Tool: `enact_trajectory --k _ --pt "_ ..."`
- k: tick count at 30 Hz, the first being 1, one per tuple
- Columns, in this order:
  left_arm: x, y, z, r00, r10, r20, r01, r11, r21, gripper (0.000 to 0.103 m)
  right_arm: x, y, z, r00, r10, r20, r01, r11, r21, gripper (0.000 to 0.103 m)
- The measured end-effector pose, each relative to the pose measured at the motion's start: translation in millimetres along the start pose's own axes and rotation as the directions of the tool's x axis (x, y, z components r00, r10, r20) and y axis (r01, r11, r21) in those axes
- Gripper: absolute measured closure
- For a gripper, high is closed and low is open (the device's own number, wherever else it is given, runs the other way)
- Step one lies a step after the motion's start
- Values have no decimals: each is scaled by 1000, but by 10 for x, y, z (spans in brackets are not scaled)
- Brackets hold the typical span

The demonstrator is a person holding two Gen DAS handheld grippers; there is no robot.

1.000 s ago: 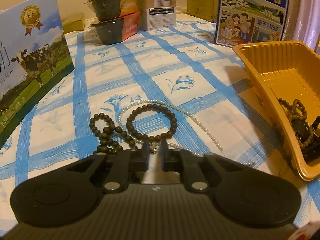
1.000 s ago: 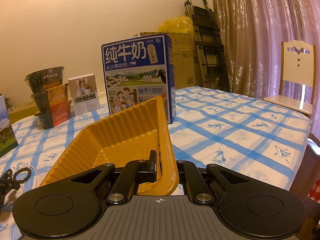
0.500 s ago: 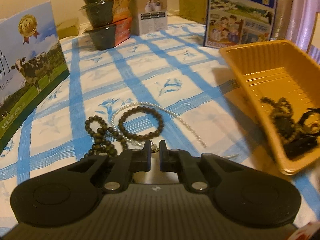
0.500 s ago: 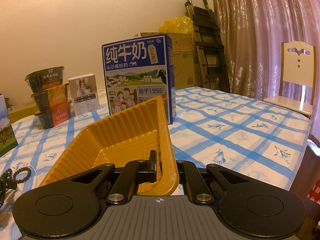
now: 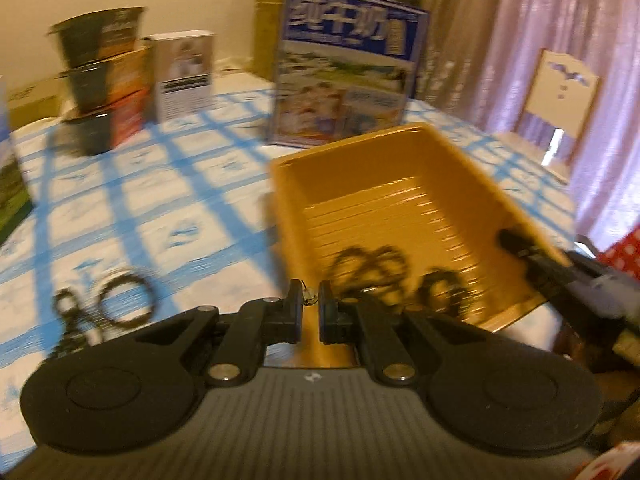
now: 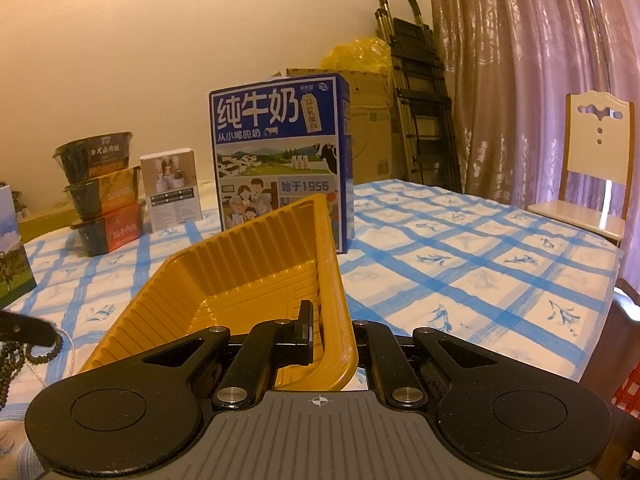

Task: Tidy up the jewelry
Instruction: 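Place the dark bead bracelet into the orange tray with the left tool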

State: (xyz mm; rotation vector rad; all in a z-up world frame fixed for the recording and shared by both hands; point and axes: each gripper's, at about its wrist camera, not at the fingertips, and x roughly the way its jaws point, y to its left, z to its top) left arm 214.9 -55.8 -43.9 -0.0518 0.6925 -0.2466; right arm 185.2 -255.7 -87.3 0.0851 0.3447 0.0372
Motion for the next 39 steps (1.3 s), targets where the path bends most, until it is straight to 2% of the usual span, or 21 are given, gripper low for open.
enact_trajectory --k 6,12,18,24,31,39 --pt "266 -293 73 997 -70 -24 70 998 1 97 -7 8 12 1000 4 1 -4 1000 5 96" --pt "464 -372 83 993 -104 -52 103 994 -21 97 -7 14 20 1000 9 5 -9 1000 10 96" --pt "591 -345 63 990 -113 -84 109 992 -57 95 -6 15 23 1000 9 5 -9 1000 9 96" --pt "488 -280 90 991 -117 -62 111 990 -86 90 -7 13 23 1000 9 5 -9 1000 9 96" --pt "149 0 107 999 -51 -9 50 990 -129 90 -6 18 24 1000 9 5 -9 1000 9 96" --pt "-238 352 7 998 64 0 -64 989 -134 87 -6 21 31 1000 7 4 -7 1000 8 96"
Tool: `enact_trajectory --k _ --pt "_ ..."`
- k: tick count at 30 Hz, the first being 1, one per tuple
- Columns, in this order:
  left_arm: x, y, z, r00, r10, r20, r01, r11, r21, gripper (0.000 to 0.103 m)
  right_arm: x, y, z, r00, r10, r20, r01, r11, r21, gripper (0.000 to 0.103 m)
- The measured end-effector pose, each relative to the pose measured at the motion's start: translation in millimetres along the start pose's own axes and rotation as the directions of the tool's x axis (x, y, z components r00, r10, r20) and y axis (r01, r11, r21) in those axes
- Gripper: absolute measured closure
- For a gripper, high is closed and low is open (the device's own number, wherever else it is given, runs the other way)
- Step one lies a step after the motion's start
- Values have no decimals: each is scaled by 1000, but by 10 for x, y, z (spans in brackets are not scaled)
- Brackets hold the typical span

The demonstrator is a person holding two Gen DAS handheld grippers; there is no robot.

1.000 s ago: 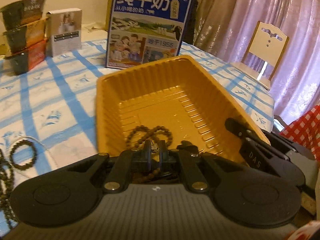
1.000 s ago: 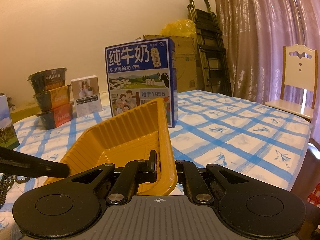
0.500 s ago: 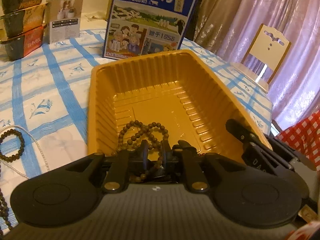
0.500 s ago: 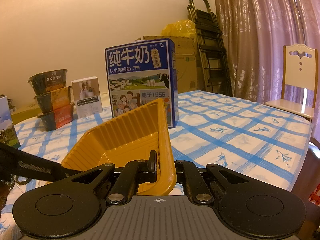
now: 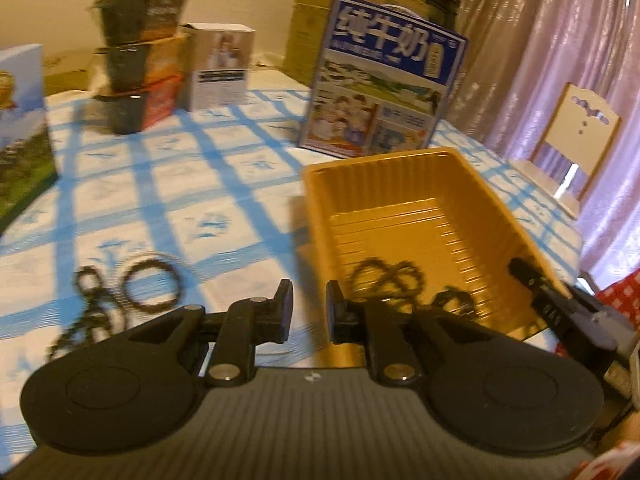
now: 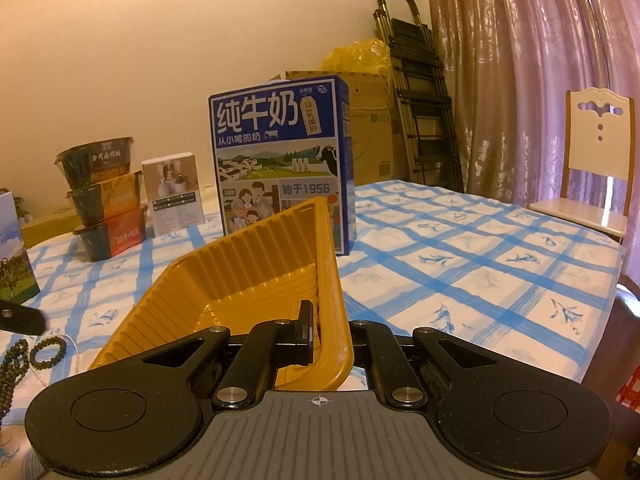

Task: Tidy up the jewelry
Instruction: 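Place the dark bead bracelet into the orange tray with the left tool, then move the left tool back over the remaining bead pile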

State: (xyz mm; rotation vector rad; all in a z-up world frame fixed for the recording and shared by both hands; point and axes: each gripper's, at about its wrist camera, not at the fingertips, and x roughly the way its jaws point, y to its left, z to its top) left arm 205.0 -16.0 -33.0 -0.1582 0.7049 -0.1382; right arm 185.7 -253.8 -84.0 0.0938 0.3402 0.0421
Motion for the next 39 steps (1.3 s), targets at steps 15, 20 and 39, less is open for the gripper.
enact_trajectory --k 15,20,39 --pt "-243 457 -433 978 193 -75 -193 981 2 75 2 12 -19 1000 -14 -8 14 1000 -7 96" --pt "-250 560 -478 972 219 -83 -221 975 -14 75 -14 10 -16 1000 -17 -7 17 1000 -8 96" --pt "235 735 -325 974 216 -60 -210 973 98 75 -7 -14 3 1000 -29 -1 29 999 -20 96"
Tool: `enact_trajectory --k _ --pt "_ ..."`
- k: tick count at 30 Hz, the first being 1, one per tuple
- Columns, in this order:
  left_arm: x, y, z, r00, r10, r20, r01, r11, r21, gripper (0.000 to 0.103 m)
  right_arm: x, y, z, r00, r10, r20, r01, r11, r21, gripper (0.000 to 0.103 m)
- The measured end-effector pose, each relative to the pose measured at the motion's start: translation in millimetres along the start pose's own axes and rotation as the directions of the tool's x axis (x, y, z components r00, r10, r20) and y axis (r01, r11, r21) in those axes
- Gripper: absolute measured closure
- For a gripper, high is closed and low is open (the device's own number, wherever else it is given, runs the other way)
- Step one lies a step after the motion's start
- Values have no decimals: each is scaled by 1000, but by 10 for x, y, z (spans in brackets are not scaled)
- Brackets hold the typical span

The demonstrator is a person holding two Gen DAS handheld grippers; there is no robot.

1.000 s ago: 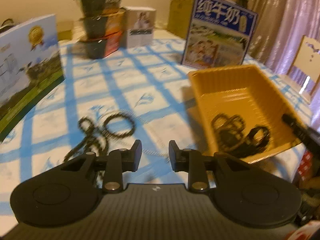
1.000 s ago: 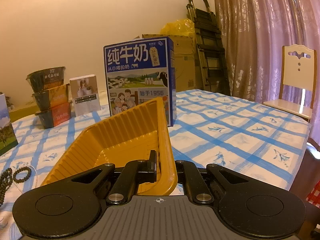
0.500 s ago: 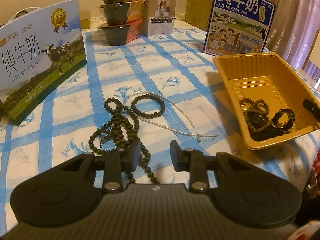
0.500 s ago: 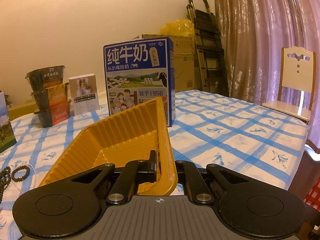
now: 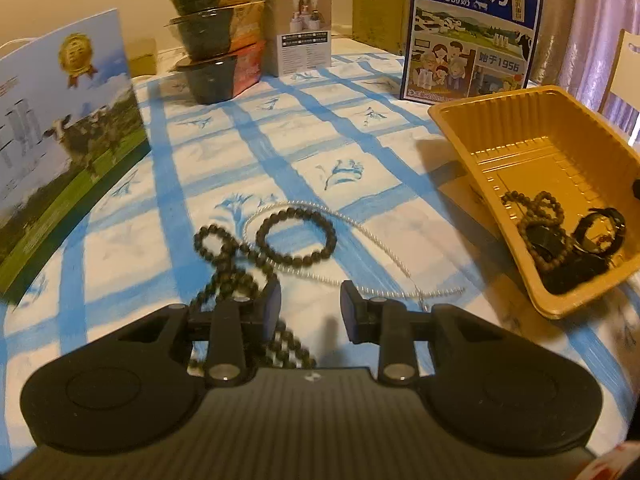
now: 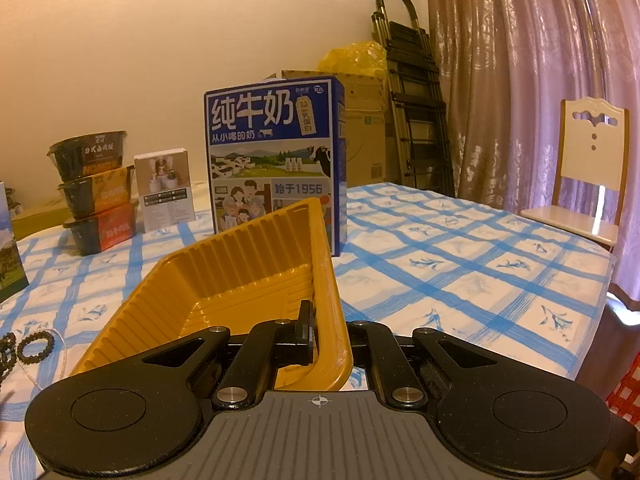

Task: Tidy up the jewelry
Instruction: 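Move the left tool back over the remaining bead pile, then grasp a dark bead bracelet from the pile with the left tool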

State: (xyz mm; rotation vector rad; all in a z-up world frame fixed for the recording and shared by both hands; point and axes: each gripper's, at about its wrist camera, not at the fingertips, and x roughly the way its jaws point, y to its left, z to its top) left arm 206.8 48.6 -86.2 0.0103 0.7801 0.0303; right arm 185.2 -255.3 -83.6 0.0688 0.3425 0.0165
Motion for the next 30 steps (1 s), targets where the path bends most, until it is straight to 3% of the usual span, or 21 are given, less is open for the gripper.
enact_trajectory --k 16,22,30 --pt "680 -133 269 999 -11 -36 15 993 120 79 46 2 -13 1000 -4 -5 4 1000 -4 96" --pt "702 -152 273 999 -16 -34 19 994 110 96 51 -2 -14 1000 -3 -5 3 1000 -6 96" --pt "529 -205 266 1000 -17 -10 17 997 82 97 61 19 -32 1000 -2 -3 2 1000 -8 96"
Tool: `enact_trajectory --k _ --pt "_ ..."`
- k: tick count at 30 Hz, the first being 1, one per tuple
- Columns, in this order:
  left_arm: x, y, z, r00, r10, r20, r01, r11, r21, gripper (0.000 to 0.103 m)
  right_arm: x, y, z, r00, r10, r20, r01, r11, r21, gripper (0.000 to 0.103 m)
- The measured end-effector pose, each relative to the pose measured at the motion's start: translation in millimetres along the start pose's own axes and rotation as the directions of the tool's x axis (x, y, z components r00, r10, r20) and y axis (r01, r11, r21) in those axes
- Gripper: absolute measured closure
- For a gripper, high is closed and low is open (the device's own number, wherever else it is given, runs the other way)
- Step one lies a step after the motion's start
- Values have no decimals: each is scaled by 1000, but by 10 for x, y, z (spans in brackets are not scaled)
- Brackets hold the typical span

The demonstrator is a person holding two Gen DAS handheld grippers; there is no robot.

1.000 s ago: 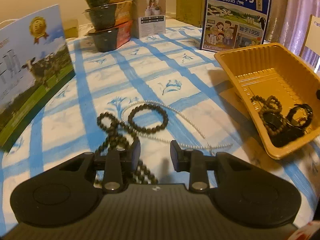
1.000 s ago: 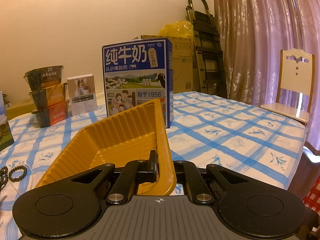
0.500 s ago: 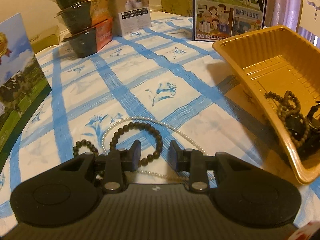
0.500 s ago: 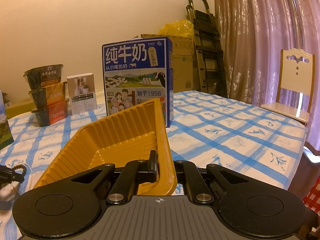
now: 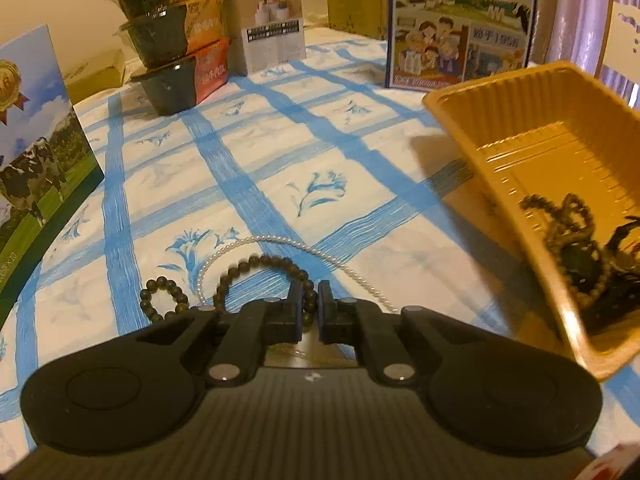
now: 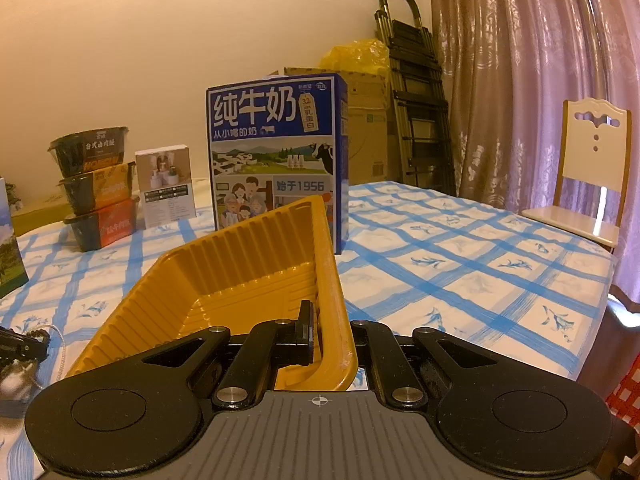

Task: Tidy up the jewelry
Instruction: 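Grasp a dark bead bracelet from the pile with the left tool, then lower the dark bead bracelet into the orange tray and open the left tool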

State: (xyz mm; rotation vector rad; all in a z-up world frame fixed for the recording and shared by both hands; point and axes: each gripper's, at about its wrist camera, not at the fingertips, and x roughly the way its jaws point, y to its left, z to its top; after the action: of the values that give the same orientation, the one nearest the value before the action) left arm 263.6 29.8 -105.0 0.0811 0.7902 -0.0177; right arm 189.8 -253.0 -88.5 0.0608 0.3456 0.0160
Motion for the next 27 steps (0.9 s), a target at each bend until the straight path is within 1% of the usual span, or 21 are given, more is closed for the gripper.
enact_trajectory --k 6,9,12,14,18,20,22,24,27 --pt "-389 -127 120 995 -70 74 71 997 -19 97 0 25 -2 1000 1 -2 -1 1000 -2 96" --pt "-620 -241 217 984 -130 122 135 990 -40 97 3 33 -1 1000 1 -1 -1 1000 -3 96" --pt "-829 -418 299 964 -206 170 218 974 -56 97 6 44 -1 1000 -1 -2 1 1000 -1 96" --pt "-917 -543 359 945 -266 190 284 956 -75 97 0 53 5 1000 -1 0 1 1000 -2 96" --pt "-962 -806 499 902 -376 213 405 908 -111 97 -5 55 13 1000 1 1 -1 1000 -2 96" --pt "-945 -956 560 880 -422 217 453 884 -120 97 -8 56 13 1000 1 1 -1 1000 -2 96" --pt "-918 -1097 598 863 -459 210 489 864 -122 97 -6 56 15 1000 2 1 -2 1000 -1 96" --pt "-875 -1239 631 850 -486 203 514 850 -113 97 -7 59 20 1000 3 2 -3 1000 0 96" --pt "-756 -1398 651 846 -500 183 522 848 -97 97 -8 61 23 1000 4 2 -4 1000 1 96"
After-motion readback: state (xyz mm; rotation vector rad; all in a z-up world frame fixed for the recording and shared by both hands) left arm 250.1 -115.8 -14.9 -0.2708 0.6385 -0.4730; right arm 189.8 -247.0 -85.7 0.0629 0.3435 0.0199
